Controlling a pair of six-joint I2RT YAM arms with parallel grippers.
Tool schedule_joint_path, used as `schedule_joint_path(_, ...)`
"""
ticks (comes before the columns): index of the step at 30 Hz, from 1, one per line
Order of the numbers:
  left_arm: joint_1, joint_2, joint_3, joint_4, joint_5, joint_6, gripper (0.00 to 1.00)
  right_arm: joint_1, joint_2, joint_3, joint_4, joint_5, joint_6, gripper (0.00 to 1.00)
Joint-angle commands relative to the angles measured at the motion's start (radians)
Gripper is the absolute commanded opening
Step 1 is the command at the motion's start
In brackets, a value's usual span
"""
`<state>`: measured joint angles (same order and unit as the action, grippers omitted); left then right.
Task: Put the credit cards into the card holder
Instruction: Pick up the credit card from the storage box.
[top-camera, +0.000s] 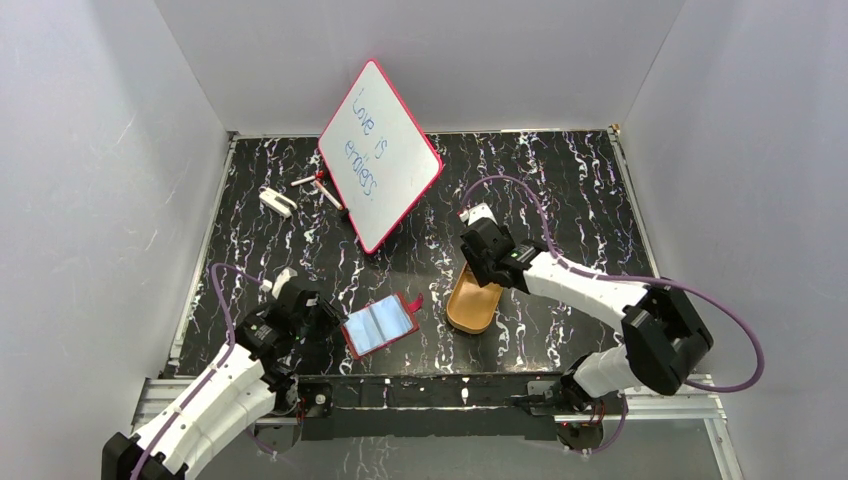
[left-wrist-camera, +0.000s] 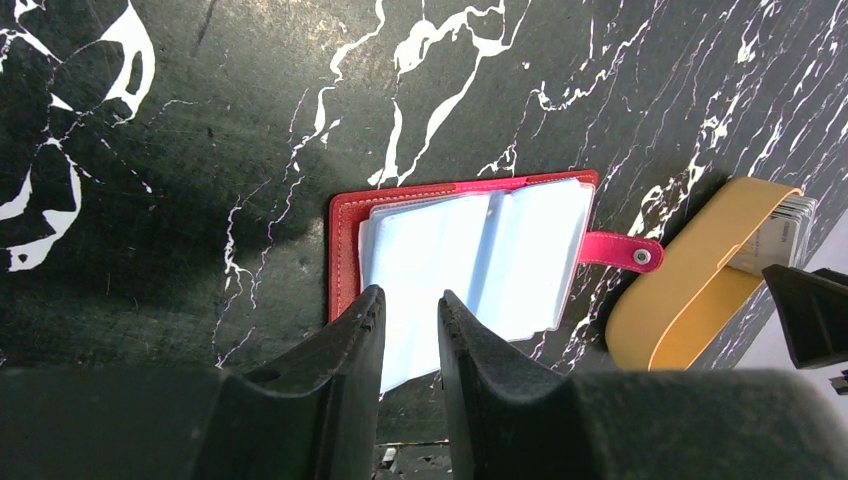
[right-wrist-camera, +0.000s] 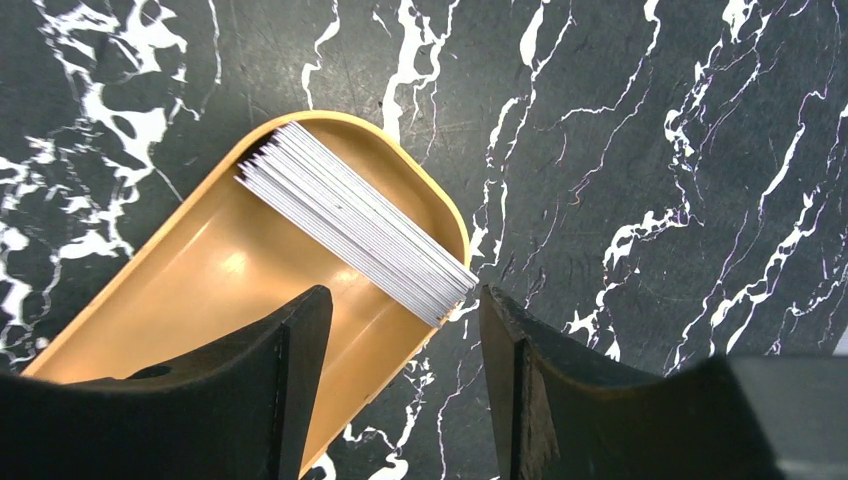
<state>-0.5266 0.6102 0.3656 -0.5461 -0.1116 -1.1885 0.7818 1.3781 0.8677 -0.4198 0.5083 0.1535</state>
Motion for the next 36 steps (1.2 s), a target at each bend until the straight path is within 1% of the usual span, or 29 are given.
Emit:
schedule_joint_path(1,-0.003,0.003,-0.014,0.004,0.007,0.008,0.24,0.000,0.034,0.018,0.017,0.059,-0.011,0.63)
schedule_joint_path(4,-0.003,0.000,-0.015,0.006,0.007,0.010,0.24,0.000,0.040,0.019,0.024,0.065,-0.022,0.61)
schedule_joint_path(11,-0.003,0.007,-0.014,0.012,0.002,0.016,0.24,0.000,0.044,0.013,0.030,0.070,-0.032,0.52)
schedule_joint_path(19,-0.003,0.008,-0.014,0.012,0.007,0.019,0.24,-0.001,0.041,0.016,0.028,0.088,-0.036,0.49)
schedule_joint_path(31,-0.003,0.007,-0.014,0.013,0.005,0.017,0.24,-0.001,-0.002,0.013,0.025,0.096,-0.038,0.36)
schedule_joint_path(34,-0.003,0.005,-0.014,0.012,0.007,0.018,0.24,-0.001,-0.006,0.014,0.020,0.089,-0.037,0.35)
schedule_joint_path(36,-0.003,0.005,-0.015,0.011,0.007,0.019,0.24,-0.001,-0.021,0.011,0.023,0.070,-0.037,0.37)
